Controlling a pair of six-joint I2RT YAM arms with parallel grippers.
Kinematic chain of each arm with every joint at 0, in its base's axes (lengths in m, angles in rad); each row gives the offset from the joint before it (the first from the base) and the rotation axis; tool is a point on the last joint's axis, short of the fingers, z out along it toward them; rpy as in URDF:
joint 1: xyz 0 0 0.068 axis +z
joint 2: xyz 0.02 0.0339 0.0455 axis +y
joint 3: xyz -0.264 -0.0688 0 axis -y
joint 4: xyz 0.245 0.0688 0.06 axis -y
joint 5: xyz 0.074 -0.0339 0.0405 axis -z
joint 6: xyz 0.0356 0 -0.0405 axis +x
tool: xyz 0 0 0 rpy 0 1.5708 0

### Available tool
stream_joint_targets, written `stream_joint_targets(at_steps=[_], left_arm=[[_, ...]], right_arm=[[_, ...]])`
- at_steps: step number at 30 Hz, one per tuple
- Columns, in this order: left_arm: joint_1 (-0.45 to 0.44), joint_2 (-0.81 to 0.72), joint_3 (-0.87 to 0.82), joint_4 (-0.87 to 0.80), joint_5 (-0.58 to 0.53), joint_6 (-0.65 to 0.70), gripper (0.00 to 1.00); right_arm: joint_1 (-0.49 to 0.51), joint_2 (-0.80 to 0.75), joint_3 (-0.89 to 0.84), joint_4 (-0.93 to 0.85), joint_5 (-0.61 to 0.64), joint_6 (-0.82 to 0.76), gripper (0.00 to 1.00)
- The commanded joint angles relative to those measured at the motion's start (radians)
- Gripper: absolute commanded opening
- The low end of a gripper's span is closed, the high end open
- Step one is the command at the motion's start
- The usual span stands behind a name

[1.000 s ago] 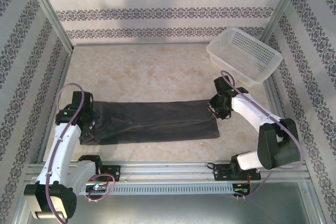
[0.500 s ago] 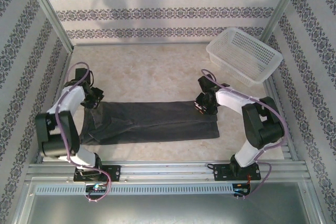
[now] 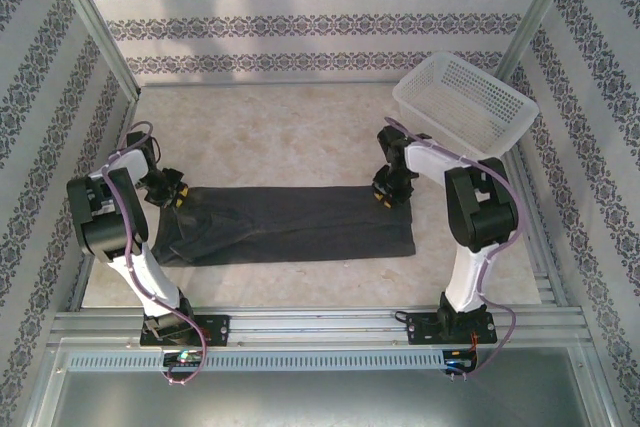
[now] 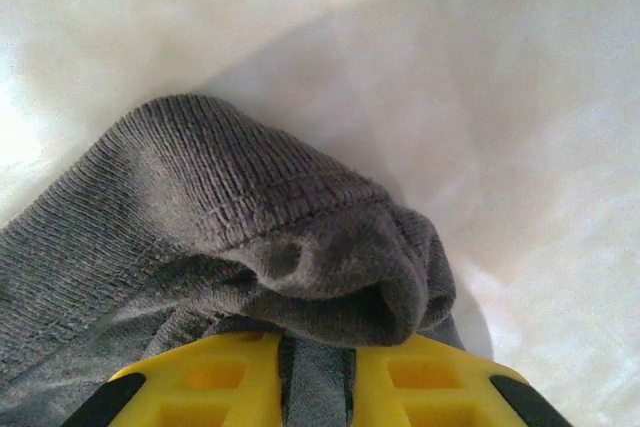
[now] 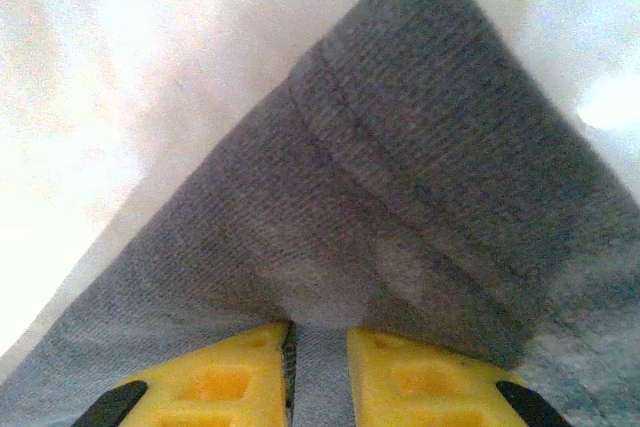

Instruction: Fold and stack the t-shirts

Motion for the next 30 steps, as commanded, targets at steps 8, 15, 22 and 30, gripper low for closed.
stream_joint_targets(at_steps=[8,15,22,30], left_arm=[[0.016,0.215,0.259,0.062,0.053,0.098,0.34],[-0.028,0.021,0.255,0.103,0.014,0.173,0.48],[-0.147,-0.236,-0.063,0.223,0.115,0.123,0.51],[-0.186,-0.233,-0.154,0.246,0.140,0.245,0.48]], right_arm=[[-0.104,0.334,0.476,-0.120,-0.020,-0.137,0.23],[-0.085,0.229,0.545,0.048,-0.143,-0.323,0.32],[-0.008,-0.062,0.246,0.335,-0.384,-0.368,0.41],[0.084,-0.244,-0.018,0.537,-0.529,-0.271,0.46]])
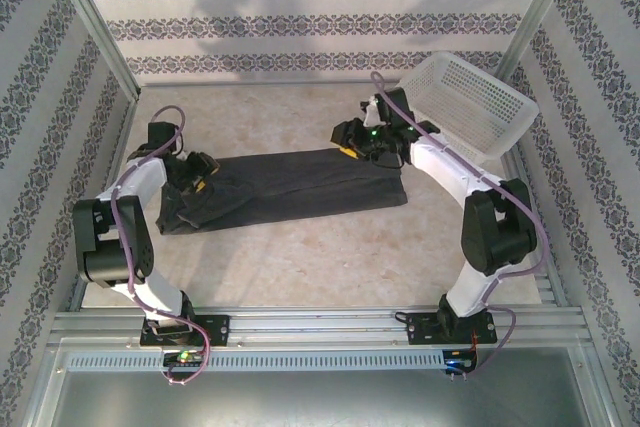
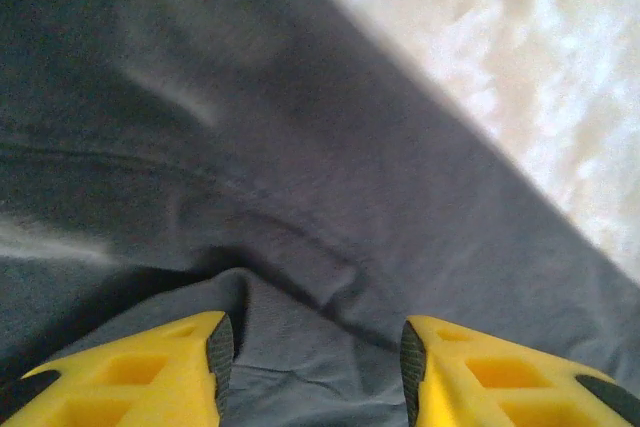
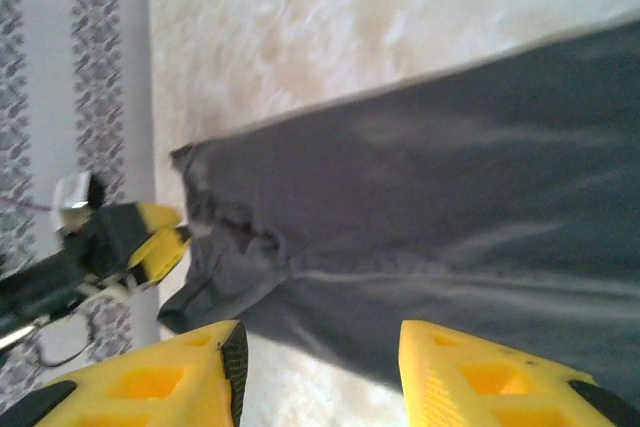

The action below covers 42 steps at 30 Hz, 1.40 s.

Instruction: Fold and stack the t-shirts

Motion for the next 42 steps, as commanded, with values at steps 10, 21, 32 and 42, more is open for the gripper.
stream_joint_targets(at_steps=[10,21,32,42], left_arm=[[-0.009,0.020,-0.087,0.096,0.052,0.089,0.45],[-0.041,0.005,-0.112,0.118,0.079,0.053,0.30],[-0.085,-0.065,-0.138,0.074,0.108,-0.035,0.01],[-0.165,-0.168,-0.219,0.076,0.096,-0.276,0.00]], right_arm=[[0.021,-0.144,-0.181,0.085,-0.027,0.065,0.46],[0.019,-0.154,-0.184,0.069,-0.013,0.066,0.45],[0.015,-0.170,-0.201,0.043,0.000,0.057,0.43],[0.004,-0.160,-0.206,0.040,0.000,0.062,0.42]])
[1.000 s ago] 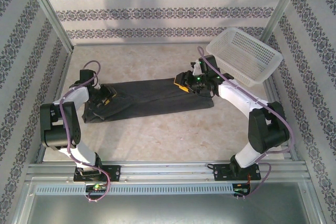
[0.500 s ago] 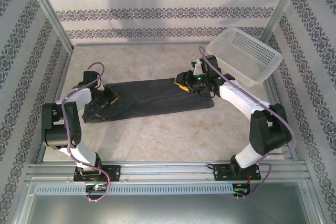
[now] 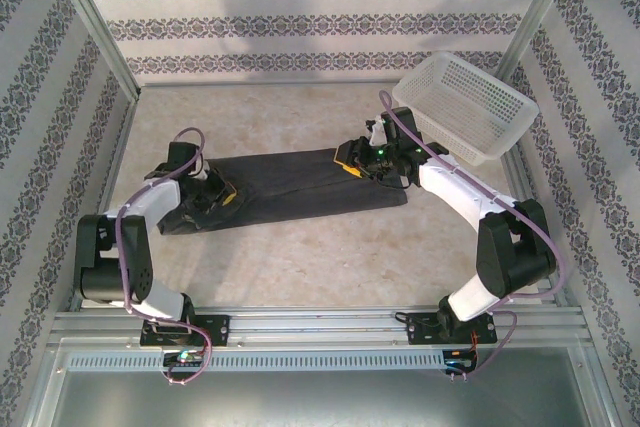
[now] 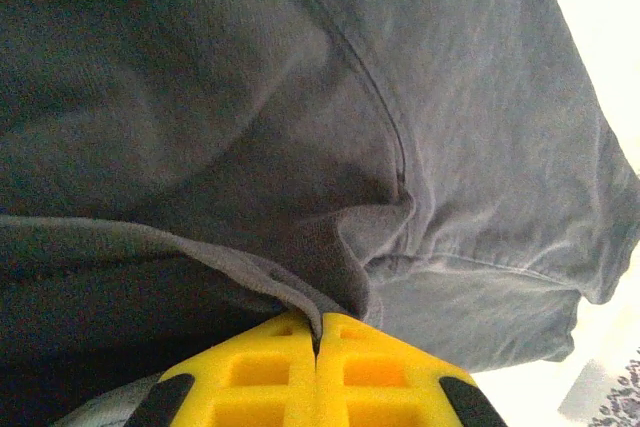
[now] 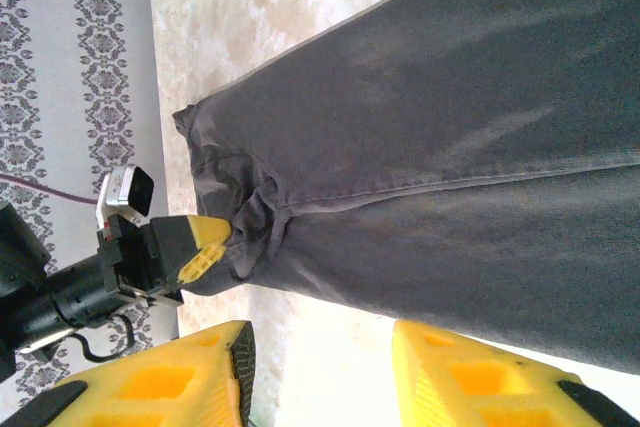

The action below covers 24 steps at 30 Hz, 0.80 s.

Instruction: Fold and stack the t-shirts

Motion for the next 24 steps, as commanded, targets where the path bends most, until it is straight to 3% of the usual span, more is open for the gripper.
stream_joint_targets(at_steps=[1,14,19,21,24], left_arm=[[-0.027,-0.048,-0.025,-0.002,-0.009,-0.149,0.00],[-0.079,-0.161,-0.112,-0.034,-0.056,-0.353,0.00],[-0.129,-0.183,-0.160,0.002,-0.063,-0.424,0.05],[-0.153,-0.191,-0.169,-0.009,-0.080,-0.445,0.13],[-0.182,-0.206,-0.207,0.032,-0.083,-0.501,0.37]], right_arm=[[-0.008,-0.012,-0.014,-0.009,0.011,0.001,0.42],[-0.008,-0.002,-0.039,-0.007,0.005,0.009,0.41],[-0.009,0.007,-0.041,-0.004,0.002,0.010,0.40],[-0.008,0.012,-0.044,-0.002,0.002,0.008,0.40],[-0.007,0.019,-0.048,0.003,-0.001,0.009,0.40]])
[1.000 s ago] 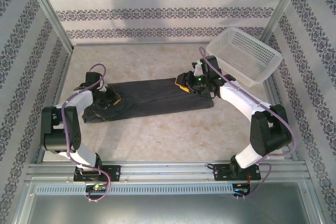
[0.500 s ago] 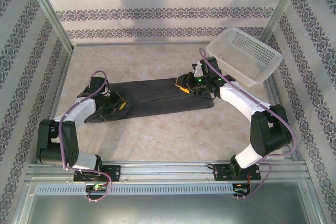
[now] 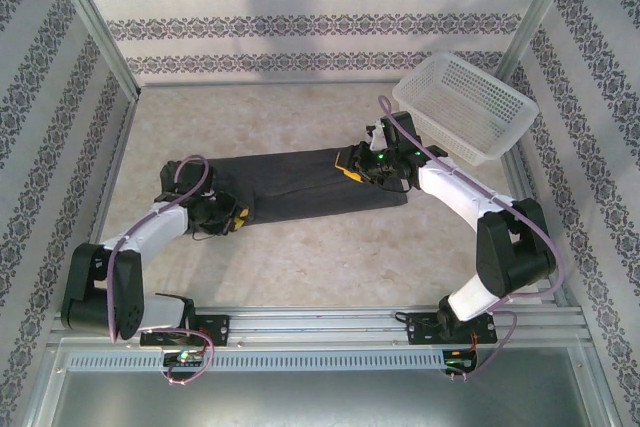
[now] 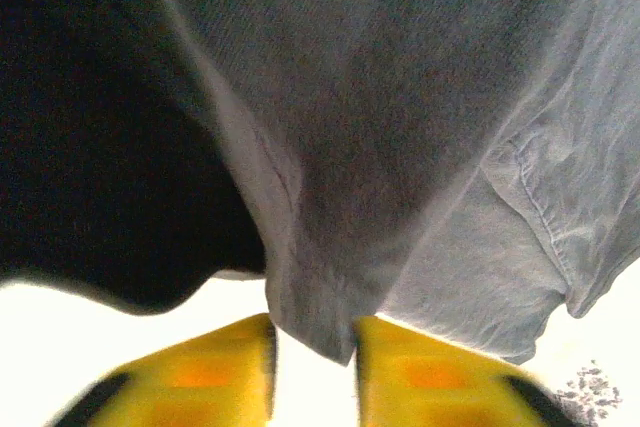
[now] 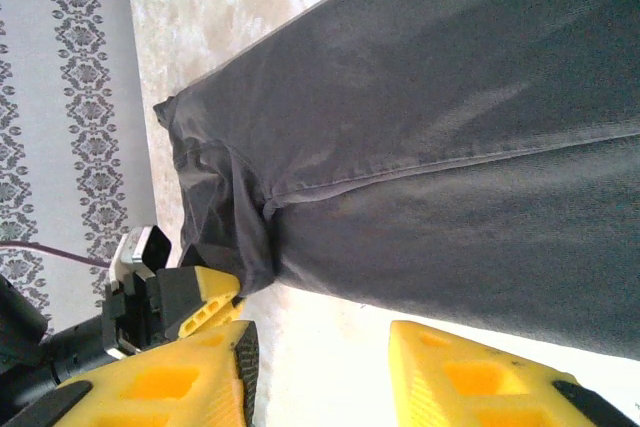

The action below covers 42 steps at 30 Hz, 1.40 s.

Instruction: Fold and stack the t-shirts

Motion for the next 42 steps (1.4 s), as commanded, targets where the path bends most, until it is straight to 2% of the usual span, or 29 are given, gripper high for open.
stream_joint_targets(at_steps=[1,8,10,13,17,23,26,30,37,42], left_arm=[[-0.034,-0.026,-0.038,0.050,-0.012,-0.100,0.40],[-0.068,-0.042,-0.044,0.054,0.062,-0.162,0.42],[-0.068,-0.096,-0.002,-0.023,0.048,-0.145,0.41],[-0.059,-0.165,0.112,-0.186,-0.032,-0.072,0.39],[0.019,-0.145,0.224,-0.283,-0.121,0.042,0.35],[0.159,0.029,0.267,-0.255,-0.146,0.193,0.32],[0.193,0.086,0.233,-0.227,-0.136,0.245,0.31],[0.171,0.112,0.147,-0.192,-0.071,0.262,0.28],[0.099,-0.009,-0.029,-0.216,-0.045,0.219,0.24],[0.076,-0.062,-0.144,-0.127,0.021,0.162,0.24]], right_arm=[[-0.006,0.016,-0.019,0.005,0.001,0.010,0.40],[-0.003,0.022,-0.040,0.026,0.000,0.024,0.40],[-0.001,0.019,-0.042,0.033,0.000,0.024,0.40],[0.001,0.014,-0.049,0.043,0.004,0.025,0.40],[0.018,0.018,-0.057,0.076,0.005,0.043,0.40],[0.051,0.037,-0.027,0.074,0.004,0.049,0.38],[0.055,0.029,-0.026,0.069,0.005,0.047,0.38],[0.054,0.016,-0.036,0.059,0.007,0.039,0.39],[0.055,0.023,-0.044,0.072,0.008,0.049,0.38],[0.067,0.046,-0.023,0.079,0.006,0.051,0.38]])
